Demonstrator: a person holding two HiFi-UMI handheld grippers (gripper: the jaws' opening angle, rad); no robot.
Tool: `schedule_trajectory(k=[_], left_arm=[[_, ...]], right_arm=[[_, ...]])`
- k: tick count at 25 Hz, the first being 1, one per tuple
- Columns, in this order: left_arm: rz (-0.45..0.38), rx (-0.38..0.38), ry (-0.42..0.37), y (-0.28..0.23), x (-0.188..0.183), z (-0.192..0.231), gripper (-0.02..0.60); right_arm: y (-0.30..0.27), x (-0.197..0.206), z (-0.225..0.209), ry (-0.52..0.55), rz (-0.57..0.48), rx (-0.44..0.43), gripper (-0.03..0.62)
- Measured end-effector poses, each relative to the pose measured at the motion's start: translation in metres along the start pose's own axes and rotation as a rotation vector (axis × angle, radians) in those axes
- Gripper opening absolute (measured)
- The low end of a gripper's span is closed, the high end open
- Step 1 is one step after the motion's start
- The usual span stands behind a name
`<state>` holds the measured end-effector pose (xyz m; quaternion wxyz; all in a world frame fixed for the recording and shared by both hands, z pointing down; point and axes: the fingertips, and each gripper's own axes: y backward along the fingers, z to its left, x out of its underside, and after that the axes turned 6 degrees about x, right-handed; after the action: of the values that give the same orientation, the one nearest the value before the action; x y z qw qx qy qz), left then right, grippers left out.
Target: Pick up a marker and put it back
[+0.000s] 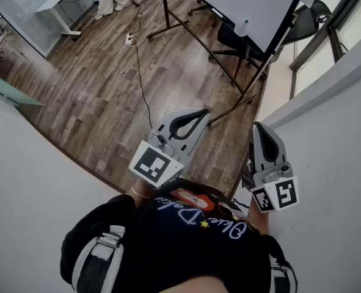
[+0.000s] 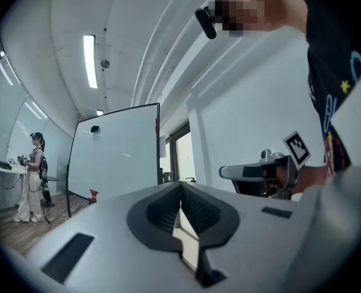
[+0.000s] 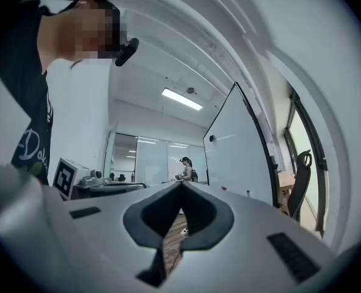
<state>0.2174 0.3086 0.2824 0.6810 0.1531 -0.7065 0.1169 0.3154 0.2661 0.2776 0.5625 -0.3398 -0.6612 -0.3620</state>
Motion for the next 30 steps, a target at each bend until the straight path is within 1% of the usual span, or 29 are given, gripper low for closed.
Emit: schedule_trajectory(k=[3,12,14,17,21,30], left_arm=[[0.013,-0.001,0.003,0.002,0.0,0.005,0.003],[0.003,-0.011,-0.05,0.005,-0.002,0.02,0.003],[-0.011,-0.011,-0.072,0.005,-0.004,0.023,0.003],[-0.052,0.01,-0.099,0.002,-0.008,0.024,0.003],[-0.074,0.023,-0.103,-0.001,-0.011,0.026,0.003],[-0.102,0.052,-0.094,-0.001,-0.014,0.032,0.003]], right_arm=[[-0.005,0.0,0.003,-0.004,0.0,-0.004,0.0],[-0.016,0.002,0.007,-0.036,-0.022,-0.015,0.0],[-0.019,0.002,0.008,-0.051,-0.027,-0.021,0.0],[-0.024,0.003,0.009,-0.05,-0.024,-0.031,0.0],[-0.029,0.002,0.01,-0.047,-0.028,-0.033,0.0],[-0.036,-0.003,0.008,-0.025,-0.039,-0.002,0.0]])
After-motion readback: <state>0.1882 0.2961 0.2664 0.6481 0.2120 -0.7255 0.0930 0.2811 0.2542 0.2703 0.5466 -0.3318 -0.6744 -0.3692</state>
